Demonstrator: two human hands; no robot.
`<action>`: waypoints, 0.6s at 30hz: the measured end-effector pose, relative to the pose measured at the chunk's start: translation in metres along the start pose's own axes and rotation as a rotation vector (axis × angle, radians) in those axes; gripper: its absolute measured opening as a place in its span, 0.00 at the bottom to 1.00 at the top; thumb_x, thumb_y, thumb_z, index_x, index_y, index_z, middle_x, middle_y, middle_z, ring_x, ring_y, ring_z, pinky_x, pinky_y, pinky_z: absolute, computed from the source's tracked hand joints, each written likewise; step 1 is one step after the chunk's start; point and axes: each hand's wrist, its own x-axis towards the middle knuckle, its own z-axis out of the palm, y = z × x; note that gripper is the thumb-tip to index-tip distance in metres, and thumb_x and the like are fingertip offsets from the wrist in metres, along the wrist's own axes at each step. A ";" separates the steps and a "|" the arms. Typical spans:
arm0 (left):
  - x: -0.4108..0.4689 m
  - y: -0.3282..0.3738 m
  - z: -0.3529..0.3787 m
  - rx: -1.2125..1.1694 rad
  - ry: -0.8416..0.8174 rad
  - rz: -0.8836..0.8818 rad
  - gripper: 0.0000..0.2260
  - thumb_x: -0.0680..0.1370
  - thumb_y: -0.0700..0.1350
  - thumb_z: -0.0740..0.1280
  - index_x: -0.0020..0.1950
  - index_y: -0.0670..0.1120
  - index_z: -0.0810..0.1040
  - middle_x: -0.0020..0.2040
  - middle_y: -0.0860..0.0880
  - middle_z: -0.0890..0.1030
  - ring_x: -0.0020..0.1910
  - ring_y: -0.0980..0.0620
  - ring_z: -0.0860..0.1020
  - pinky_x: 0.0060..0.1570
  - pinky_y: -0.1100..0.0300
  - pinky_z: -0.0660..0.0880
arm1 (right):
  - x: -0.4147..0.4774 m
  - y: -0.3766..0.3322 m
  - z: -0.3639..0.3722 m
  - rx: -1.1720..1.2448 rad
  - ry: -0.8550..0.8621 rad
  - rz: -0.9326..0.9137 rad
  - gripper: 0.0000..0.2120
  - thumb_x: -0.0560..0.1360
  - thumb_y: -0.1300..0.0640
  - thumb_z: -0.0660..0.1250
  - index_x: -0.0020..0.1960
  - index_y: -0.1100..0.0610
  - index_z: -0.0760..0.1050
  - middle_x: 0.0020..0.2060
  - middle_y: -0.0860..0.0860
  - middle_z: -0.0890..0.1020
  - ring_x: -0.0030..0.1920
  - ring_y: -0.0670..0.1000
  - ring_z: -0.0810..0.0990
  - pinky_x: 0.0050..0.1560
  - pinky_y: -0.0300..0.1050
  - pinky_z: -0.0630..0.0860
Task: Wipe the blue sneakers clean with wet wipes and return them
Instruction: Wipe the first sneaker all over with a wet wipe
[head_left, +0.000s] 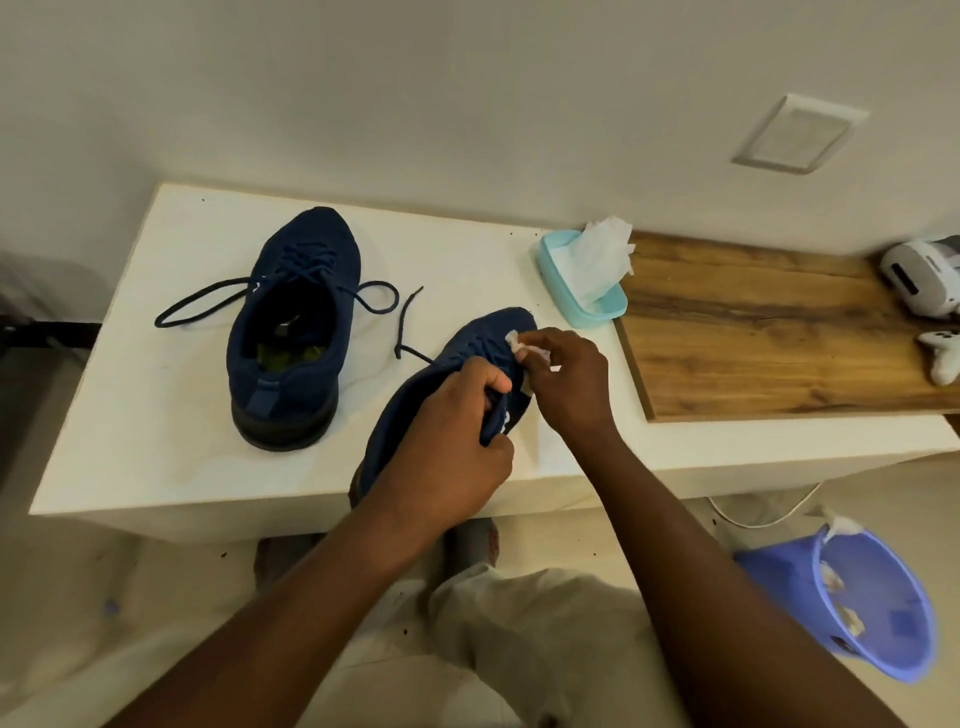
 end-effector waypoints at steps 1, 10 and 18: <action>0.001 -0.001 0.003 0.046 0.001 0.002 0.21 0.77 0.40 0.70 0.67 0.54 0.69 0.61 0.53 0.75 0.57 0.55 0.77 0.54 0.64 0.77 | 0.010 0.001 0.002 -0.011 0.004 0.006 0.08 0.78 0.58 0.67 0.53 0.53 0.83 0.49 0.49 0.84 0.48 0.44 0.79 0.47 0.29 0.72; 0.014 -0.010 0.010 0.110 0.003 -0.091 0.29 0.81 0.46 0.68 0.80 0.49 0.62 0.76 0.48 0.68 0.74 0.50 0.67 0.74 0.54 0.66 | 0.001 -0.006 -0.005 -0.067 -0.252 -0.041 0.09 0.77 0.61 0.69 0.55 0.55 0.84 0.51 0.48 0.83 0.50 0.44 0.78 0.46 0.23 0.67; 0.010 -0.011 0.014 0.194 0.009 -0.060 0.31 0.82 0.47 0.66 0.82 0.49 0.57 0.75 0.48 0.66 0.75 0.49 0.66 0.74 0.51 0.67 | 0.038 -0.009 0.021 -0.147 -0.028 -0.023 0.10 0.78 0.61 0.66 0.55 0.56 0.84 0.48 0.51 0.82 0.49 0.49 0.80 0.51 0.37 0.76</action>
